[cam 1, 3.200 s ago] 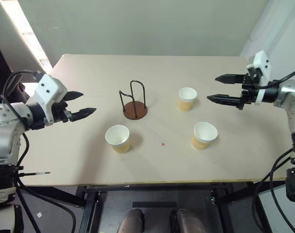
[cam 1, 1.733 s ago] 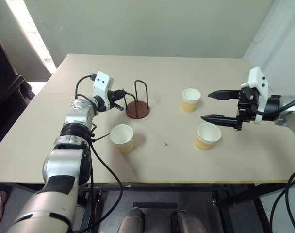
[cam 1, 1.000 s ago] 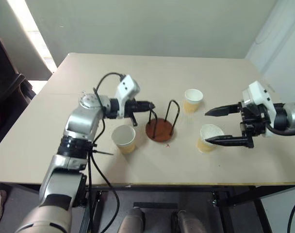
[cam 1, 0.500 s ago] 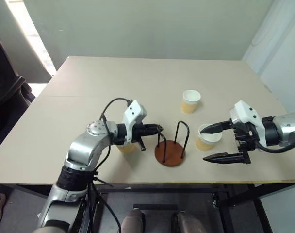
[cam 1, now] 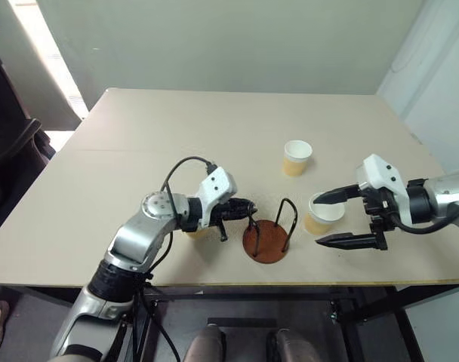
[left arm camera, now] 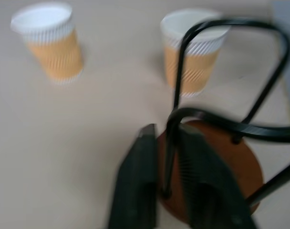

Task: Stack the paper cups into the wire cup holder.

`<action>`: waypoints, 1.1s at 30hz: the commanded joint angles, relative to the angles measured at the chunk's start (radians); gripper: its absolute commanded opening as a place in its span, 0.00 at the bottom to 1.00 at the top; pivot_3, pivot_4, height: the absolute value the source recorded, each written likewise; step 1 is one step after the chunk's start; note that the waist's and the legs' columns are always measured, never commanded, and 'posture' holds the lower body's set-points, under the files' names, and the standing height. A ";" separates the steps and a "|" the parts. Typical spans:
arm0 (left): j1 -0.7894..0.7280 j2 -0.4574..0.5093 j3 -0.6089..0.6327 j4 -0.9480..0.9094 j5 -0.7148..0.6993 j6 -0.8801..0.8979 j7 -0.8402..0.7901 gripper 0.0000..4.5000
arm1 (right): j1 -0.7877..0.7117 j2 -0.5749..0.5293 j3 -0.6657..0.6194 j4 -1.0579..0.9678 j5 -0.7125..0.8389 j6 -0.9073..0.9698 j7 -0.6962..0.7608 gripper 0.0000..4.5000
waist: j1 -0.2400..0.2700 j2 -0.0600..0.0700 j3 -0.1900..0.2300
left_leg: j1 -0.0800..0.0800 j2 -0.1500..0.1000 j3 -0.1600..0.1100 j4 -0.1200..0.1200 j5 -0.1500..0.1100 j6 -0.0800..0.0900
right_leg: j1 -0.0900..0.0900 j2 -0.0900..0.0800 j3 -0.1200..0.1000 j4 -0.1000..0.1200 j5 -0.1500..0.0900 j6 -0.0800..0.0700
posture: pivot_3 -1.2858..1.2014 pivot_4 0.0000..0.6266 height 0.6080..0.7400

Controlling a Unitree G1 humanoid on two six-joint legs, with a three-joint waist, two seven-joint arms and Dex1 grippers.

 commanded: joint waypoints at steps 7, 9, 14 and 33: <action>-0.015 0.082 0.003 -0.112 -0.017 0.025 -0.048 0.81 | -0.005 -0.049 0.054 0.066 -0.118 -0.086 0.019 1.00 | 0.000 0.000 0.000 | 0.000 0.000 0.000 0.000 -0.002 -0.001 | -0.001 0.000 0.000 0.000 -0.003 0.000 | 0.52 0.24 1.00; -0.021 0.115 0.014 -0.130 -0.018 0.020 -0.062 0.81 | -0.016 -0.055 0.076 0.096 -0.152 -0.110 0.030 1.00 | 0.000 0.000 0.000 | 0.000 0.000 0.000 0.000 -0.003 -0.001 | -0.001 0.000 0.000 0.000 -0.003 0.000 | 0.52 0.24 1.00; -0.033 0.218 0.044 -0.146 -0.005 -0.040 -0.113 0.81 | -0.068 -0.036 0.166 0.180 -0.256 -0.174 0.048 1.00 | -0.003 0.000 0.000 | 0.000 0.000 0.000 0.000 -0.005 -0.001 | -0.001 0.000 0.001 0.000 -0.004 0.000 | 0.52 0.24 1.00; 0.143 0.546 0.426 -0.232 -0.312 -0.040 -0.371 0.82 | -0.184 0.110 0.315 0.382 -0.482 -0.363 0.109 0.39 | -0.017 0.000 0.000 | -0.001 0.003 -0.003 -0.002 -0.015 -0.003 | -0.007 -0.001 0.000 0.003 -0.007 -0.007 | 0.52 0.24 1.00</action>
